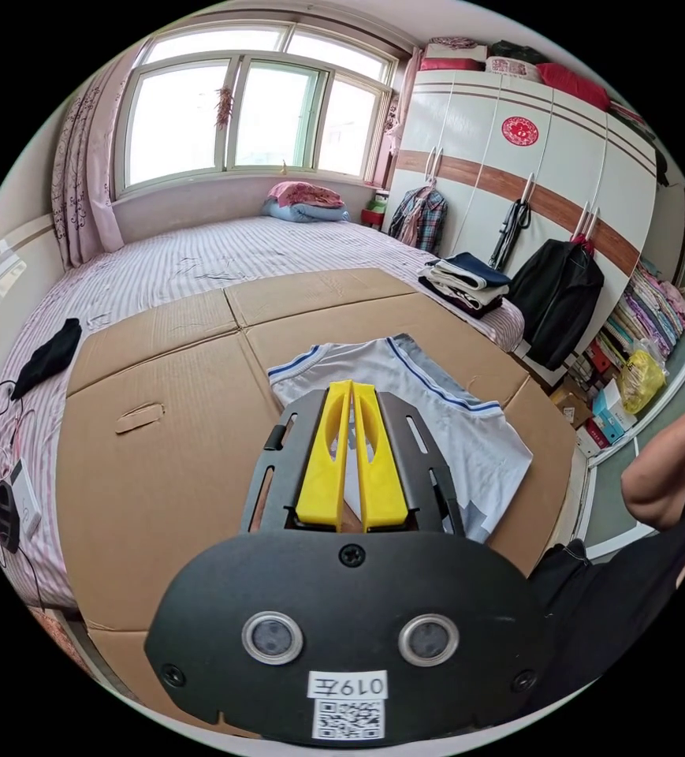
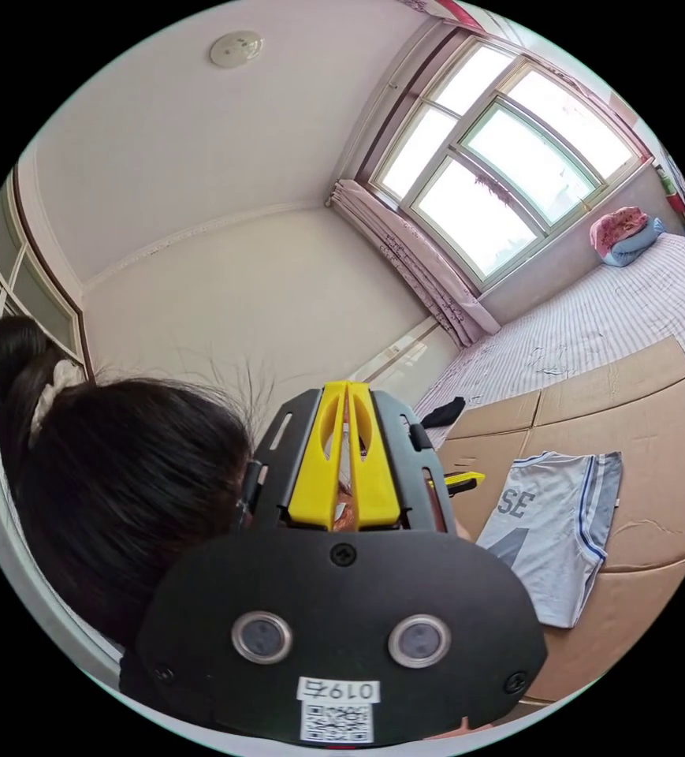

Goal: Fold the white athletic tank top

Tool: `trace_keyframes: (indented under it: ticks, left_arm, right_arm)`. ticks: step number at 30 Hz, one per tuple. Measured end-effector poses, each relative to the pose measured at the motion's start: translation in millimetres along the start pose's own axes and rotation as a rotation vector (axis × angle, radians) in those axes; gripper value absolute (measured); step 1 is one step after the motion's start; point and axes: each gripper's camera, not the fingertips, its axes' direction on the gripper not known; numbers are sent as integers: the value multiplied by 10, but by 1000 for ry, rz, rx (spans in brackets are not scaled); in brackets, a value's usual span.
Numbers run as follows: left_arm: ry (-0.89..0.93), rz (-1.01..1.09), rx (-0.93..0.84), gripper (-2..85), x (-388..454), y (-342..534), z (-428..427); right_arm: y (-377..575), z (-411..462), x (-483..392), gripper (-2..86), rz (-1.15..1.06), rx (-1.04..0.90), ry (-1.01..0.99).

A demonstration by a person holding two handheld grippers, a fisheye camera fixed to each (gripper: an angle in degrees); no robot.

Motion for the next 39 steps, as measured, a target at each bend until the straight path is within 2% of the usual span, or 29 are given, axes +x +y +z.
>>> trace_keyframes:
  ticks: [14,18,20,23,27,32,35,39]
  left_arm:
    - [32,85,-79,7,1224,1087,-26]
    - [26,109,-93,8,1543,1335,-24]
    - [31,155,-120,8,1786,1512,-11]
    - [27,285,-168,8,2153,1793,11]
    - [-8,423,-221,8,2561,2192,27]
    - [-281,577,-280,6,3011,2809,52]
    - [-432,644,-248,5,3275,3042,89]
    - [-415,677,-234,6,3520,3181,126]
  right_arm:
    - [973,293,-441,-7,-54,-12,-72]
    - [1252,459,-515,-7,-95,-10,7]
    - [1523,722,-390,-8,-142,-74,146]
    - [2104,1119,7,-8,-290,-271,114]
    - [2954,1497,546,-4,-298,-437,145]
    - [4116,2168,586,45,-540,-601,498]
    - [4580,2600,597,47,-623,-718,537]
    - [4944,2990,624,49,-651,-787,574]
